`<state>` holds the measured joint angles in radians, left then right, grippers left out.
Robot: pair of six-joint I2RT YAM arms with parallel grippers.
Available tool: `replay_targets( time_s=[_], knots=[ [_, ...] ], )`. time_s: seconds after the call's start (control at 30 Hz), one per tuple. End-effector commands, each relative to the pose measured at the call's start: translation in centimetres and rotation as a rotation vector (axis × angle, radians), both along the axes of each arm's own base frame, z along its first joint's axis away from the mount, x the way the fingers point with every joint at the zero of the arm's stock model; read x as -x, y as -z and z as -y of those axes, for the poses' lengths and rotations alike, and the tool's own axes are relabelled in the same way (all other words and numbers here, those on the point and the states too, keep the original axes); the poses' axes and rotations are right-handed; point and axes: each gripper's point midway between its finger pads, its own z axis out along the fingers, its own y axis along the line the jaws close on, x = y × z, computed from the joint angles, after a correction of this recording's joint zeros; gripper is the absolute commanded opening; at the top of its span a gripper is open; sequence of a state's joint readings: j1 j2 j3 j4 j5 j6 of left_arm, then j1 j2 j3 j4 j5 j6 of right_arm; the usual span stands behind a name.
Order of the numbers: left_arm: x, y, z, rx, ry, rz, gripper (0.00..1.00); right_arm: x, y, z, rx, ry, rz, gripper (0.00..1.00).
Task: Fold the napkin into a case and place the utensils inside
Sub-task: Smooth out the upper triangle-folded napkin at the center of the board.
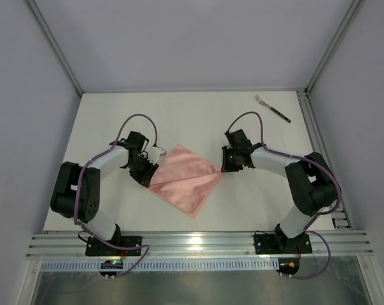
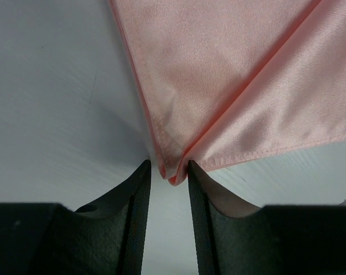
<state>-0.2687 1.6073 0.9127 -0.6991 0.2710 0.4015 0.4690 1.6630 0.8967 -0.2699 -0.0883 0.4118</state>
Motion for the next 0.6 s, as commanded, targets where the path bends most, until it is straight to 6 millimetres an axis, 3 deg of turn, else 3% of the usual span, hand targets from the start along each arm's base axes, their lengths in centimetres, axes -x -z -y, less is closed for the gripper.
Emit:
replay_targets(
  time_s=[0.0,0.1,0.2,0.33,0.5,0.57],
  knots=[
    [0.4,0.4,-0.4,-0.014,0.030,0.013,0.34,-1.3,0.1,0.2,0.033,0.001,0.025,0.17],
    [0.6,-0.2,-0.4,-0.010,0.041,0.031,0.34,-1.8,-0.4,0.1,0.040,-0.013,0.037,0.17],
    [0.7,-1.1,-0.4,0.000,0.047,0.051,0.34,-2.5,-1.9,0.5,0.068,-0.016,0.070,0.24],
    [0.7,-3.5,0.1,0.042,0.079,0.118,0.39,-2.7,-5.5,1.8,0.110,-0.022,0.152,0.42],
    [1.8,-5.8,0.6,0.099,0.171,0.171,0.44,-0.7,-8.2,2.6,0.177,-0.058,0.211,0.49],
    [2.2,-6.4,0.6,0.104,0.187,0.186,0.44,1.6,-9.5,0.2,0.224,-0.215,0.285,0.49]
  ],
)
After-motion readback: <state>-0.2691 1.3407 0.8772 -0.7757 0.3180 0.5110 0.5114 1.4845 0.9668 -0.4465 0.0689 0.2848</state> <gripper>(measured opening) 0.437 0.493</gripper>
